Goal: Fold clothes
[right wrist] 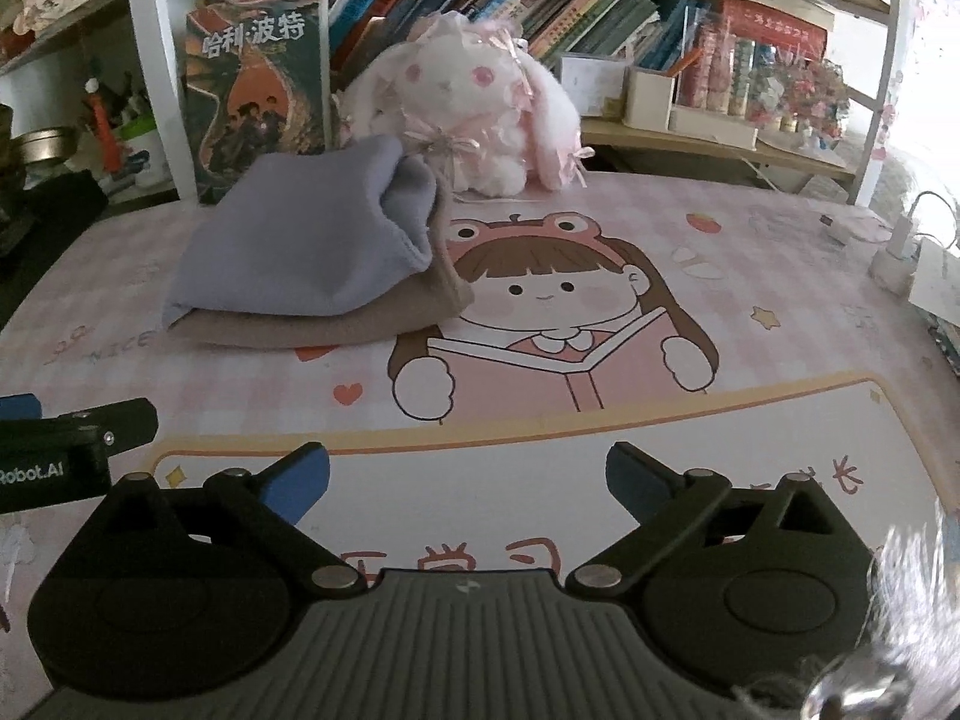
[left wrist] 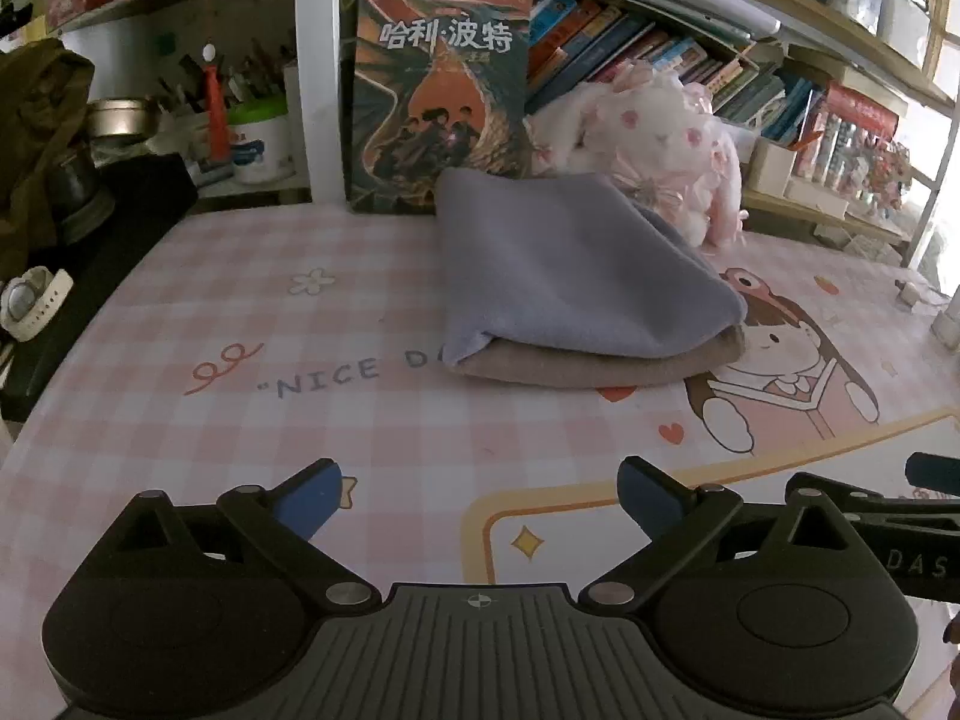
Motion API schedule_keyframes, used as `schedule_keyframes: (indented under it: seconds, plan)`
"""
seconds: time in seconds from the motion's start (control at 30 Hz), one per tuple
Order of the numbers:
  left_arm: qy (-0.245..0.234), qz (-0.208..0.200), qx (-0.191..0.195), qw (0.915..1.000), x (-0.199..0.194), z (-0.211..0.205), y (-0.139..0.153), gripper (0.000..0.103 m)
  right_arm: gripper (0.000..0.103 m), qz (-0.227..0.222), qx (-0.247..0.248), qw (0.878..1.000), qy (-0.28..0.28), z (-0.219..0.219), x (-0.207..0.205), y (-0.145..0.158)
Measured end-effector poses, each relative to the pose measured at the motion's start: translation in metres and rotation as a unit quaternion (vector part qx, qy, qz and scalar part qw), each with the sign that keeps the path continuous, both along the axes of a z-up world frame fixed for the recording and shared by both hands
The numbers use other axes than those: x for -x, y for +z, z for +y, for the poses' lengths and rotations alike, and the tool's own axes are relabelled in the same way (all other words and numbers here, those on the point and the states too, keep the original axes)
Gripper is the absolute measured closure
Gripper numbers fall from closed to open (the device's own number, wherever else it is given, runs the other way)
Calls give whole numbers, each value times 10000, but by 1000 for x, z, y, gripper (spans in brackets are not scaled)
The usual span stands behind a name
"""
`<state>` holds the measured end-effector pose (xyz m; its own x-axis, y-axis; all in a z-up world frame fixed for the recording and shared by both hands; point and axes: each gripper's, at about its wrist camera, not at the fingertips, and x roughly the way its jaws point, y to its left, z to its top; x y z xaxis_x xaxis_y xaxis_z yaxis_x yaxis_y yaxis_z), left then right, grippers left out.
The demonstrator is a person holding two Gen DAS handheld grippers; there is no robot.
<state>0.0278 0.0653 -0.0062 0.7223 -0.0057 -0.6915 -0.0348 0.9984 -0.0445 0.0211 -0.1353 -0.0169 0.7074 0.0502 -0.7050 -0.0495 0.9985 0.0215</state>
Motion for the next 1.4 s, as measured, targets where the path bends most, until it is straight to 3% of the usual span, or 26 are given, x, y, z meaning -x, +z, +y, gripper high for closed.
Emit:
schedule_keyframes:
  seconds: [1.4]
  plan:
    - [-56, 163, 121, 9998, -6, 0, -3, 2, 1, 120, 4, 9999, 111, 4, -4, -9]
